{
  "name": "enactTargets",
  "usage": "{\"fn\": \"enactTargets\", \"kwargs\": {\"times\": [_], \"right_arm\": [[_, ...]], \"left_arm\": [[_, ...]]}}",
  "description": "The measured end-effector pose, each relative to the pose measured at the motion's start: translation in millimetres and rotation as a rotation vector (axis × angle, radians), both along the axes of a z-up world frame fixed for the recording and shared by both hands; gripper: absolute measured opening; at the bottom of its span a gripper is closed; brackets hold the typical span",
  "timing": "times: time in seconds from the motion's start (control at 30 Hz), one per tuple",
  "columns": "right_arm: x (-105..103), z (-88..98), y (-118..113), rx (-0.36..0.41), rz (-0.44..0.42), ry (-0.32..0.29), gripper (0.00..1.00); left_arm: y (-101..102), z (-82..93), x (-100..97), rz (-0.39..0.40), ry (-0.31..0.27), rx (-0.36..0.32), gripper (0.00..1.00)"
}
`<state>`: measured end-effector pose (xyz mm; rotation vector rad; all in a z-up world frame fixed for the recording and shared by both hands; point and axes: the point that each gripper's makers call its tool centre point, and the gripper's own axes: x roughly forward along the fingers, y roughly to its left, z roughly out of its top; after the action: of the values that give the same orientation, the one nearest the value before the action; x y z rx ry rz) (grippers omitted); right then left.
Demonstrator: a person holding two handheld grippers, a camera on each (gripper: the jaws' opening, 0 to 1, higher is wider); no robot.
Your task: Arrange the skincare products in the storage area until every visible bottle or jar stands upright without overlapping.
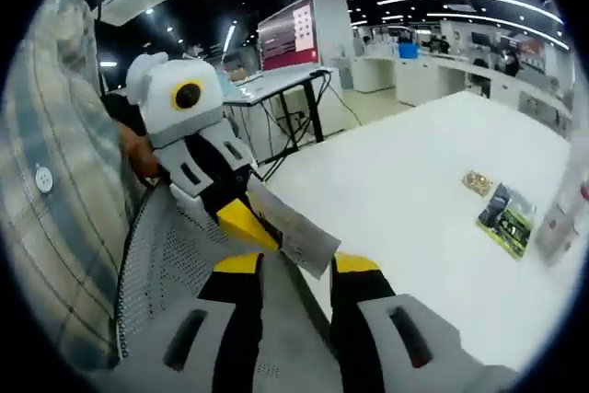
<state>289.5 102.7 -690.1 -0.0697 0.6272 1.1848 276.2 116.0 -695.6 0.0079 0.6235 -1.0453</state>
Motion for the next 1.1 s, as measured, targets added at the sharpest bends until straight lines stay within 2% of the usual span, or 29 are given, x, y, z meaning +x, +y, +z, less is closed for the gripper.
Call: {"fn": "enactTargets", "kwargs": {"times": [0.07,0.23,0.4,0.47,0.5,0.53,0.6,0.63,0.7,0.73,0.8,0.87,0.93,1.03,1.1], "right_arm": [[0,3.5,1,0.038,-0.018,0.037,0.23],[4,10.8,-4,0.138,-0.095,0.183,0.13],[6,18.0,-5,0.185,-0.109,0.201,0.08],[6,22.2,-5,0.223,-0.131,0.254,0.03],[6,22.2,-6,0.226,-0.144,0.272,0.0],[7,21.9,-7,0.228,-0.152,0.291,0.0],[5,20.3,-6,0.22,-0.143,0.295,0.0],[4,20.1,-6,0.217,-0.142,0.295,0.0],[2,19.3,-3,0.204,-0.132,0.288,0.0],[2,18.7,-3,0.201,-0.133,0.285,0.0],[0,17.0,-1,0.192,-0.131,0.288,0.0],[1,14.2,-3,0.183,-0.138,0.298,0.0],[0,11.7,-4,0.178,-0.147,0.317,0.0],[0,10.1,-3,0.175,-0.15,0.323,0.0],[-1,7.6,-1,0.164,-0.152,0.323,0.0]], "left_arm": [[-1,4.5,0.9,0.012,0.025,-0.043,0.0],[-2,4.8,-1.7,0.01,0.051,-0.056,0.0],[0,8.6,-0.5,0.037,0.098,-0.104,0.0],[-1,8.2,1.1,0.045,0.09,-0.1,0.0],[-2,7.3,1.2,0.039,0.074,-0.09,0.0],[-2,4.6,2.2,0.025,0.032,-0.058,0.0],[-3,-3.8,0.7,-0.014,-0.028,0.022,0.01],[-2,-11.1,0.2,-0.037,-0.077,0.089,0.02],[0,-16.2,0.9,-0.055,-0.126,0.143,0.04],[2,-18.2,2.1,-0.048,-0.137,0.163,0.07],[4,-18.4,6.0,-0.023,-0.143,0.161,0.12],[10,-22.7,12.2,0.011,-0.157,0.199,0.18],[14,-27.9,16.4,0.027,-0.179,0.246,0.21],[20,-37.8,17.2,0.038,-0.166,0.302,0.23],[23,-37.2,19.3,0.049,-0.186,0.313,0.24]]}}
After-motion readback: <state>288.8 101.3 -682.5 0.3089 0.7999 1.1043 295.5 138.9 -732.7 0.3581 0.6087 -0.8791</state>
